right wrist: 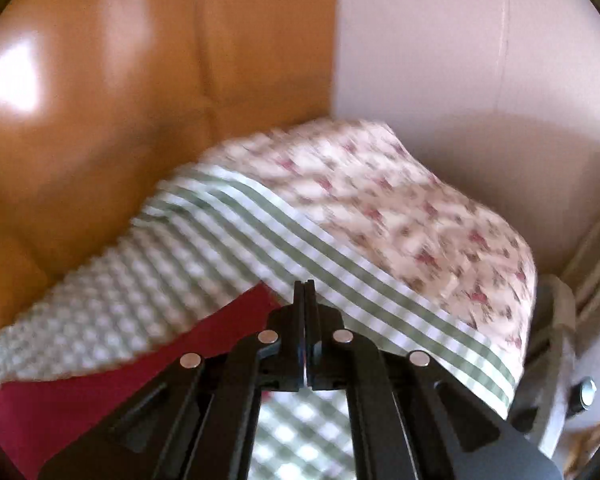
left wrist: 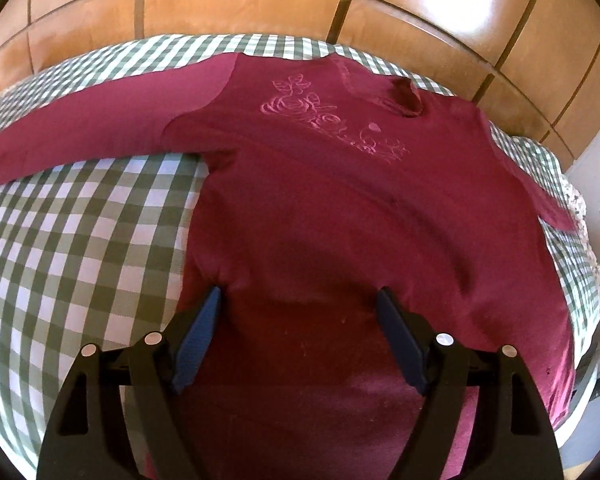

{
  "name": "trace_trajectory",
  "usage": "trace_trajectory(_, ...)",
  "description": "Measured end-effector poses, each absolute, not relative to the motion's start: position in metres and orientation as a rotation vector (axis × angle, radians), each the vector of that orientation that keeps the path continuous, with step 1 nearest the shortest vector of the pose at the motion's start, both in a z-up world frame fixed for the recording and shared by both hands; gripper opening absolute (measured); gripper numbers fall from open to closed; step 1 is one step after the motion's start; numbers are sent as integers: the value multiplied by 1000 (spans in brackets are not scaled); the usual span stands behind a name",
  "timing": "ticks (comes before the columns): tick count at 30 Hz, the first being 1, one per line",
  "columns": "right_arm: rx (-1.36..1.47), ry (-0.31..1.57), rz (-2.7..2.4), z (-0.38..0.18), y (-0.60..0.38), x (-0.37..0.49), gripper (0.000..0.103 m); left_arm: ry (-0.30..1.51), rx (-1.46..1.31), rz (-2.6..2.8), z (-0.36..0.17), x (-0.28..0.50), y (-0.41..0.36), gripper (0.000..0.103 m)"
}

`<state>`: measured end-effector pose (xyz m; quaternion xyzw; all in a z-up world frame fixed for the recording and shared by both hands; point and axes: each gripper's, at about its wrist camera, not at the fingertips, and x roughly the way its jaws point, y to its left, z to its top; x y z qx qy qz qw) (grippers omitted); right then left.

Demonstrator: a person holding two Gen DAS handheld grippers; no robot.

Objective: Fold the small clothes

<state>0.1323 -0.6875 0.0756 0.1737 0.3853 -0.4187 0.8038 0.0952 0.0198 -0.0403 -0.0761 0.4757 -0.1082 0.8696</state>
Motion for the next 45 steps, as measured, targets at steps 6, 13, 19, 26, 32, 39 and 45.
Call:
trace_trajectory(6, 522, 868, -820, 35, -680, 99, 38, 986, -223, -207, -23, 87, 42, 78)
trace_trajectory(13, 556, 954, -342, 23, -566, 81, 62, 993, -295, -158, -17, 57, 87, 78)
trace_trajectory(19, 432, 1136, 32, 1, -446, 45, 62, 1063, -358, -238, -31, 26, 102, 66)
trace_trajectory(26, 285, 1240, 122, -8, -387, -16, 54, 1109, -364, -354, -38, 1, 95, 39)
trace_trajectory(32, 235, 1271, 144, 5, -375, -32, 8, 1033, -352, -376, -15, -5, 96, 2)
trace_trajectory(39, 240, 1143, 266, 62, -382, -52, 7, 986, -326, -424, 19, -27, 120, 2)
trace_trajectory(45, 193, 1352, 209, -5, -368, -63, 8, 1178, -313, -343, -34, -31, 120, 3)
